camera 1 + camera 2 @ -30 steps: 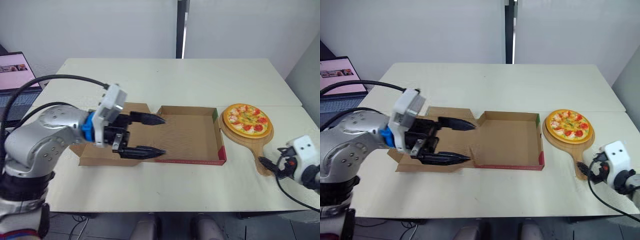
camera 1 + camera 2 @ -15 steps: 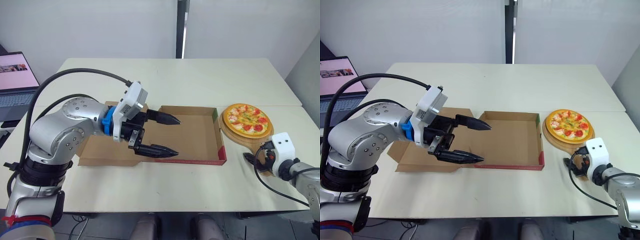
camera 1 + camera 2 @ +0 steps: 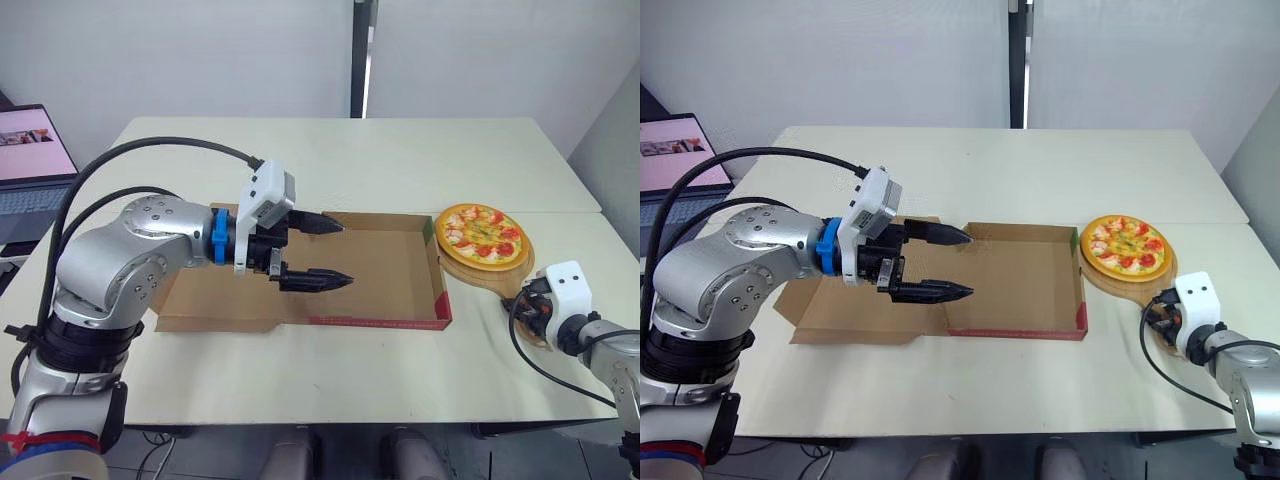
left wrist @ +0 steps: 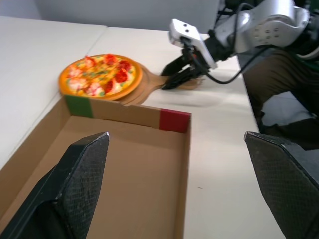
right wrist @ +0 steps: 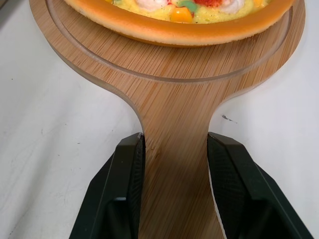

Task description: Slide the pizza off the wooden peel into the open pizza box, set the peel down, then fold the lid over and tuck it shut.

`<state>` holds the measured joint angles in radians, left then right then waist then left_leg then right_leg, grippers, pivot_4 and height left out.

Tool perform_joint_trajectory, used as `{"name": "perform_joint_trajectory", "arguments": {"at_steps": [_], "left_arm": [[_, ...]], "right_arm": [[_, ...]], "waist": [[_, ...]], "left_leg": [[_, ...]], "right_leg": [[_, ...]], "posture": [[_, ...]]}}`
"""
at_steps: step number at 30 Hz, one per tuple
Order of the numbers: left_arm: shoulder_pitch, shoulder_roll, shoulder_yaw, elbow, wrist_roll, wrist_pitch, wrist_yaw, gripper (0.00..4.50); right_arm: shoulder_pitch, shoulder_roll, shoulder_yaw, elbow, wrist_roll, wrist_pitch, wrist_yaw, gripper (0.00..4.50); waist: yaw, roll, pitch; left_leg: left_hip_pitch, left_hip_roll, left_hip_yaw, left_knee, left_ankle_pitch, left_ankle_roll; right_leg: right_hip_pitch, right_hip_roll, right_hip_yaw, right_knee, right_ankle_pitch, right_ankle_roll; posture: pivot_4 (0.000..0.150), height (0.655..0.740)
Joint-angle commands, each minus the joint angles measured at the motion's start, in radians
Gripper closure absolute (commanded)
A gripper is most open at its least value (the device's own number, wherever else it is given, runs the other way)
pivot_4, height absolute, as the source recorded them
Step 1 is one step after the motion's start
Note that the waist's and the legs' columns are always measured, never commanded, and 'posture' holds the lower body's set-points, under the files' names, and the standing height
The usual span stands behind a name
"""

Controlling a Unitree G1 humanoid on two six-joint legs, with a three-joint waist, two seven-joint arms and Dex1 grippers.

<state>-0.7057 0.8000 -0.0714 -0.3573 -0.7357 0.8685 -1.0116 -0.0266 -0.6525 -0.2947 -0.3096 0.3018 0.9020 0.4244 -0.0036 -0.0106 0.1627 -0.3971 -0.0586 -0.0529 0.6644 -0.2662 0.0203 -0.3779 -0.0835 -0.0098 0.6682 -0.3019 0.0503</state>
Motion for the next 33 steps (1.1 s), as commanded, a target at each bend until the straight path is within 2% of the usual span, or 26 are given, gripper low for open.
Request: {"name": "perform_joint_trajectory", "arguments": {"at_steps": [1,14,33], "left_arm": [[0.0,0.002,0.048,-0.034,-0.008,0.012,0.039,0.0],[-0.006,0.023,0.061,-0.027,0.005,0.009,0.055,0.0],[0.057,0.13,0.177,-0.01,0.015,0.015,0.066,0.0]], "right_arm": [[0.012,0.018,-0.027,0.005,-0.003,0.005,-0.026,2.88],[-0.009,0.104,-0.124,0.032,-0.016,-0.114,-0.112,2.88],[-0.108,0.073,-0.161,0.092,0.011,-0.184,-0.116,2.88]], "waist": [[0.0,0.0,0.0],[0.002,-0.001,0.0],[0.001,0.0,0.001]], "left_leg": [[0.0,0.0,0.0,0.0,0.0,0.0],[0.0,-0.001,0.0,0.001,0.0,0.0],[-0.002,-0.001,0.002,0.0,0.0,-0.001]], "right_leg": [[0.0,0.0,0.0,0.0,0.0,0.0],[-0.001,-0.001,0.001,0.006,0.0,0.0],[-0.008,-0.001,0.003,0.011,0.0,0.0]], "posture": [[0.15,0.7281],[0.15,0.7281],[0.15,0.7281]]}}
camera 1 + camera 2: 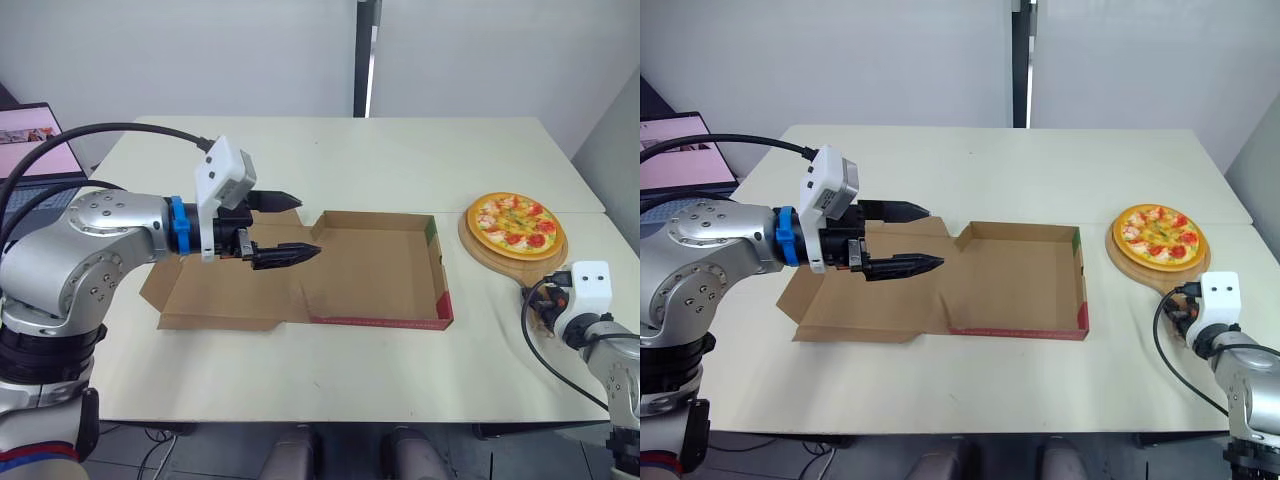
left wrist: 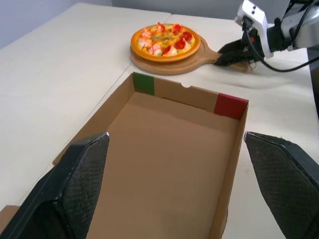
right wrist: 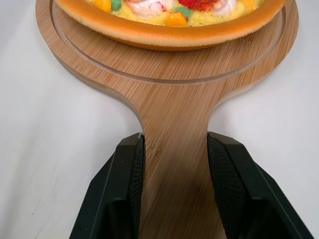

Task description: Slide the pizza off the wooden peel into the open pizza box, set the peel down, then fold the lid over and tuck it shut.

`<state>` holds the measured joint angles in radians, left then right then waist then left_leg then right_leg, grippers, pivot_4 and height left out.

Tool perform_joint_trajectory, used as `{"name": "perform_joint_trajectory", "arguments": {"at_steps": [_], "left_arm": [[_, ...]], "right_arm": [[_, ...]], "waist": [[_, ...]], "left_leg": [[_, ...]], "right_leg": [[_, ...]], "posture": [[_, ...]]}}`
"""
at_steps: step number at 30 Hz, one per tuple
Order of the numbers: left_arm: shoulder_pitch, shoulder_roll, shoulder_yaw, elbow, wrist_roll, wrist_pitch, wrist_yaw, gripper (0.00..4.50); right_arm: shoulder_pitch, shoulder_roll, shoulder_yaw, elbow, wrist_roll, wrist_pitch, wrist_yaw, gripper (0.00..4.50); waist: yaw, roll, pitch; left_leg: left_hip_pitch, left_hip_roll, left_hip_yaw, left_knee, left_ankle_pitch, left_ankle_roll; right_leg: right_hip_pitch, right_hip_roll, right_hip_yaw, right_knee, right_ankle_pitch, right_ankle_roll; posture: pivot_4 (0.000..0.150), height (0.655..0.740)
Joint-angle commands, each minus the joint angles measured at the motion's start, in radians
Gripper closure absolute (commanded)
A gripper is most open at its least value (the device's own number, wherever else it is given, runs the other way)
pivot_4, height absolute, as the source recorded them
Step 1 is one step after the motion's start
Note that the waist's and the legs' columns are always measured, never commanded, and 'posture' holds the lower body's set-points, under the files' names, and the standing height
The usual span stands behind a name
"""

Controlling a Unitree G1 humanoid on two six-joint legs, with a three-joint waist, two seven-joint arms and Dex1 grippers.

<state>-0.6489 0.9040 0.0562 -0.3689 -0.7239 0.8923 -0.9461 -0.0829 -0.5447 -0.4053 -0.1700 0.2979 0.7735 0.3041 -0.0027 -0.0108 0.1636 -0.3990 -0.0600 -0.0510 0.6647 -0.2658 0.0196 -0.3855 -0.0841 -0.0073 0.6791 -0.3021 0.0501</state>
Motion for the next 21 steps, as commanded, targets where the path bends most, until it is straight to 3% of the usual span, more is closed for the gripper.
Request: {"name": "perform_joint_trajectory", "arguments": {"at_steps": [1,13,21], "left_arm": [[0.008,0.034,0.06,0.004,0.001,-0.009,-0.003,0.0],[0.019,0.058,0.153,-0.039,-0.152,0.043,-0.041,0.0],[0.066,0.124,0.218,-0.055,-0.189,0.059,-0.05,0.0]], "right_arm": [[-0.067,-0.043,-0.05,-0.049,0.019,-0.051,0.011,2.88],[-0.167,-0.186,-0.009,-0.079,0.072,0.062,0.132,2.88],[-0.261,-0.277,0.053,-0.124,0.149,0.158,0.248,2.88]], "waist": [[0.0,0.0,0.0],[-0.004,0.002,0.002],[-0.016,0.002,0.003]], "left_leg": [[0.0,0.0,0.0,0.0,0.0,0.0],[-0.001,0.0,0.001,-0.001,0.0,0.0],[-0.001,0.001,0.001,-0.001,0.0,0.001]], "right_leg": [[-0.001,0.0,0.0,0.0,0.0,0.0],[-0.002,0.0,0.0,0.001,0.0,0.0],[-0.003,0.0,0.0,0.001,0.0,-0.001]], "posture": [[0.15,0.7281],[0.15,0.7281],[0.15,0.7281]]}}
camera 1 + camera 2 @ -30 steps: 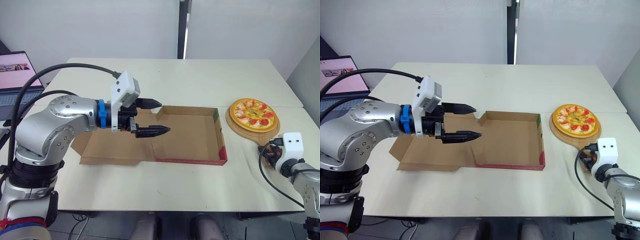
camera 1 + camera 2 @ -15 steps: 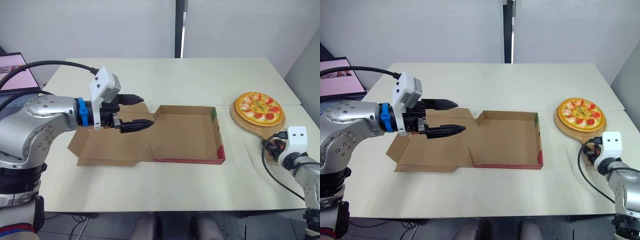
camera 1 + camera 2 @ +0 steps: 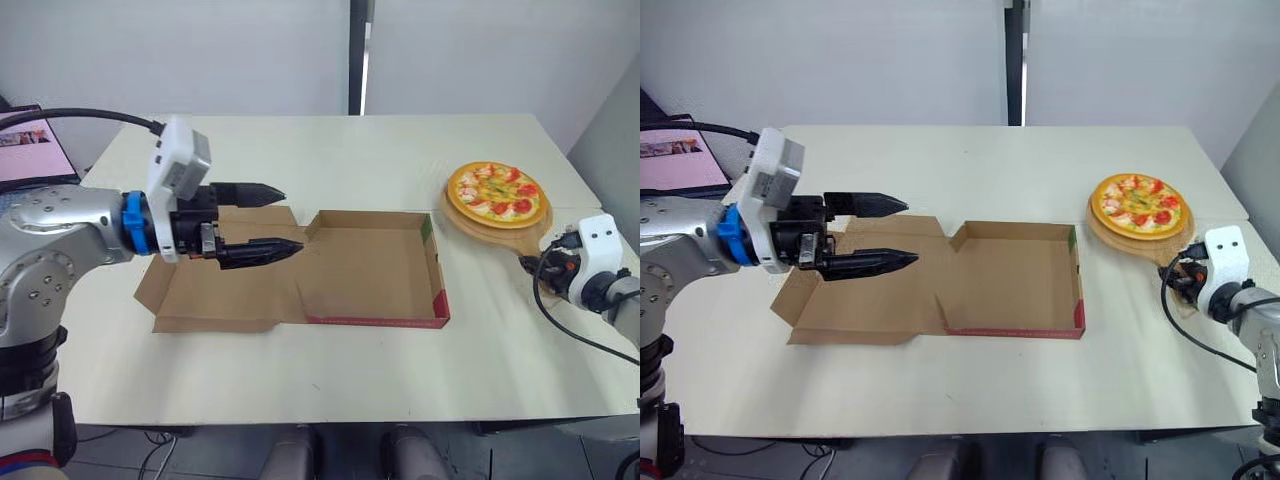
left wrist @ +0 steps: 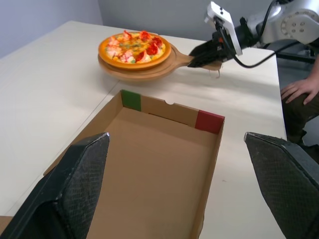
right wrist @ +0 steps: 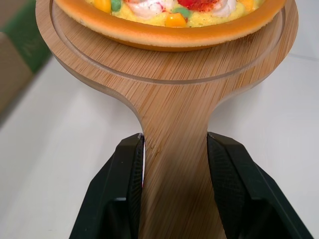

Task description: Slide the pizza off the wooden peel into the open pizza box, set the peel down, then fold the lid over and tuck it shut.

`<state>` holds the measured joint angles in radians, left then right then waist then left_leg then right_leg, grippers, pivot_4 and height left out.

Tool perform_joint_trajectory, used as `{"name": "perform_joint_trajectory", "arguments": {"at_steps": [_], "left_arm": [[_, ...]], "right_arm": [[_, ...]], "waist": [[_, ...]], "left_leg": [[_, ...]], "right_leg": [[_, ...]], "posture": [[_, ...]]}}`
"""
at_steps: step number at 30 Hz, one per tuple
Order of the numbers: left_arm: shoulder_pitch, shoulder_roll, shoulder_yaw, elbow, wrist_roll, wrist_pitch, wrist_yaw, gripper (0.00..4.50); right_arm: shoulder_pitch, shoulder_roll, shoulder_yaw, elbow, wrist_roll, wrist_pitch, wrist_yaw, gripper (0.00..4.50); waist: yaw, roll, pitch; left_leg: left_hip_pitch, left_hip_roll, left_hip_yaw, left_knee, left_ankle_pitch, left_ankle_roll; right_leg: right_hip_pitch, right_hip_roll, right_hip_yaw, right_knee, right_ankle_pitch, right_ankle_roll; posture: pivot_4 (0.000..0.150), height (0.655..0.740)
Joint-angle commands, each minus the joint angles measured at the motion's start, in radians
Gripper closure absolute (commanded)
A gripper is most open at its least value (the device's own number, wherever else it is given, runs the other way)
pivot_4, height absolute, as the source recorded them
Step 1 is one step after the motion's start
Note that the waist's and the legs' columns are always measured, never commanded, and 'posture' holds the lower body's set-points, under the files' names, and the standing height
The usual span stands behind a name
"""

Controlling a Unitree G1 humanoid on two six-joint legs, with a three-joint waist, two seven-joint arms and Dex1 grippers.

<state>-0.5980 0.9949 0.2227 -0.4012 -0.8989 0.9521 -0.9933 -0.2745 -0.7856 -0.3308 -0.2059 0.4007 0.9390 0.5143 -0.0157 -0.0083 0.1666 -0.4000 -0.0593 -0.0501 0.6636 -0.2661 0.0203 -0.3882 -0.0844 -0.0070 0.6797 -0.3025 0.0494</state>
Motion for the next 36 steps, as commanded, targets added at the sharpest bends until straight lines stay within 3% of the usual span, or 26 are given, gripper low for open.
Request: {"name": "perform_joint_trajectory", "arguments": {"at_steps": [1,9,25,36], "left_arm": [[0.028,0.044,0.063,-0.024,-0.016,0.002,-0.003,0.0],[0.19,0.124,0.182,-0.051,-0.026,0.005,-0.039,0.0],[0.509,0.152,0.442,-0.13,-0.066,0.008,-0.12,0.0],[0.539,0.128,0.447,-0.189,-0.15,0.02,-0.058,0.0]], "right_arm": [[-0.089,-0.04,-0.01,-0.09,0.058,0.011,0.047,2.88],[-0.222,-0.035,0.096,-0.064,0.1,0.04,0.104,2.88],[-0.387,-0.042,0.327,0.069,-0.01,-0.187,0.297,2.88],[-0.411,-0.059,0.38,0.161,-0.141,-0.384,0.382,2.88]], "waist": [[-0.005,0.0,0.0],[-0.011,-0.001,0.001],[-0.011,0.0,0.003],[-0.009,0.0,0.003]], "left_leg": [[0.0,0.0,0.0,0.0,0.0,0.0],[0.0,0.0,-0.001,0.0,0.0,0.0],[-0.001,0.0,-0.001,-0.001,0.0,0.0],[-0.001,0.0,-0.001,-0.001,0.0,-0.001]], "right_leg": [[0.0,0.0,0.0,0.0,0.0,0.0],[0.0,-0.001,0.0,-0.001,0.0,0.0],[-0.001,-0.002,-0.001,-0.001,0.0,-0.001],[-0.001,-0.002,-0.001,-0.001,0.0,-0.001]], "posture": [[0.15,0.7281],[0.15,0.7281],[0.15,0.7281],[0.15,0.7281]]}}
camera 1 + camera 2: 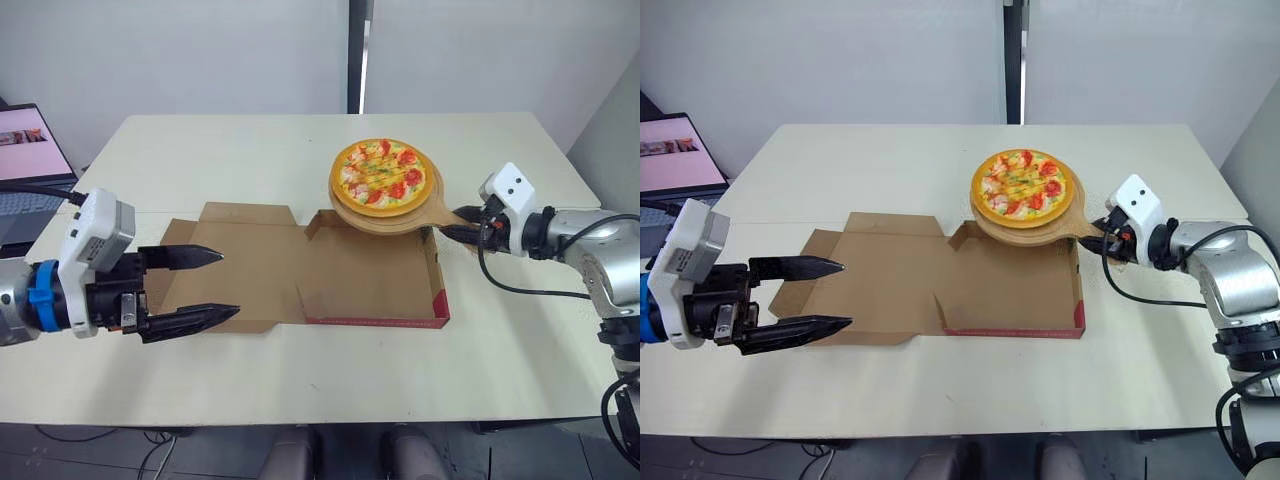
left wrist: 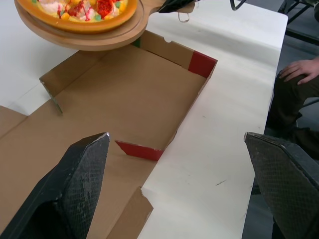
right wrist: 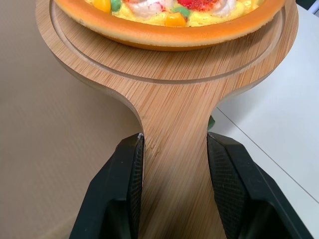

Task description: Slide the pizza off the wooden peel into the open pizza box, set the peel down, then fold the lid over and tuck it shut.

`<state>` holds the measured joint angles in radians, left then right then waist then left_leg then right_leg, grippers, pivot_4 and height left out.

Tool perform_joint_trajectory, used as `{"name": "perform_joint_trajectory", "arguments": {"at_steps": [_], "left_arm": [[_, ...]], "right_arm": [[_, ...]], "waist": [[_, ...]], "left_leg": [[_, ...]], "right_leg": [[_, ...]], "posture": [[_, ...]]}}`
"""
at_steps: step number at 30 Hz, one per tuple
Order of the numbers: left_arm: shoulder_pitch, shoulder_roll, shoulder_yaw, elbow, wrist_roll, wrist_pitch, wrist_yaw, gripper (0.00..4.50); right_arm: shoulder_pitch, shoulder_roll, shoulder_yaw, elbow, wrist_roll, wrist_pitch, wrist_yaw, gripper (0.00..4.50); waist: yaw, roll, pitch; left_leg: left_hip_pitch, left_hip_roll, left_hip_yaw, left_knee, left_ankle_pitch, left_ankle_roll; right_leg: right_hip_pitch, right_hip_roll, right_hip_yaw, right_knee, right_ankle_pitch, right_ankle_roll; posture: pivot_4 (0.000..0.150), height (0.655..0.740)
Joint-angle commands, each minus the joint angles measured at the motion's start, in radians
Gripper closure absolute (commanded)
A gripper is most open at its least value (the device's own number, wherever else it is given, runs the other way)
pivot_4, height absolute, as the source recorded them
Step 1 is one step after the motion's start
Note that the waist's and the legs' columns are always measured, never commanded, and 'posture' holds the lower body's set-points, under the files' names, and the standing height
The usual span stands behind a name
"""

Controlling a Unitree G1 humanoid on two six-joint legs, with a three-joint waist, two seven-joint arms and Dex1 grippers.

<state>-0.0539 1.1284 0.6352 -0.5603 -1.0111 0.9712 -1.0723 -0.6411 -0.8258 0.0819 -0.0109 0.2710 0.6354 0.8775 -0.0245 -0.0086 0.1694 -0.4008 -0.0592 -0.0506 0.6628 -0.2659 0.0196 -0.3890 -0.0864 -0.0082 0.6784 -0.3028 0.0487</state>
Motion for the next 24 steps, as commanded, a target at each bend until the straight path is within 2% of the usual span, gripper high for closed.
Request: {"name": "perform_joint_trajectory", "arguments": {"at_steps": [1,9,24], "left_arm": [[-0.003,-0.01,0.035,-0.036,-0.05,0.003,0.031,0.0],[0.037,-0.006,0.043,-0.064,-0.09,0.008,0.054,0.0],[0.046,0.008,0.018,-0.066,-0.077,-0.006,0.064,0.0]], "right_arm": [[-0.04,-0.024,-0.029,-0.034,-0.025,-0.103,0.03,2.88],[-0.016,-0.049,-0.017,-0.036,-0.082,-0.199,0.085,2.88],[0.017,-0.093,-0.016,0.032,-0.195,-0.383,0.145,2.88]], "waist": [[-0.001,0.0,0.0],[-0.002,0.001,0.001],[-0.002,0.001,0.001]], "left_leg": [[0.0,0.0,0.0,0.0,0.0,0.0],[0.0,0.0,0.0,0.0,0.0,0.0],[0.0,0.0,0.0,0.0,0.001,-0.001]], "right_leg": [[0.0,0.0,0.0,0.0,0.0,0.0],[0.0,0.0,0.0,0.0,0.0,0.0],[0.0,0.0,0.0,0.0,0.0,0.0]], "posture": [[0.15,0.7281],[0.15,0.7281],[0.15,0.7281]]}}
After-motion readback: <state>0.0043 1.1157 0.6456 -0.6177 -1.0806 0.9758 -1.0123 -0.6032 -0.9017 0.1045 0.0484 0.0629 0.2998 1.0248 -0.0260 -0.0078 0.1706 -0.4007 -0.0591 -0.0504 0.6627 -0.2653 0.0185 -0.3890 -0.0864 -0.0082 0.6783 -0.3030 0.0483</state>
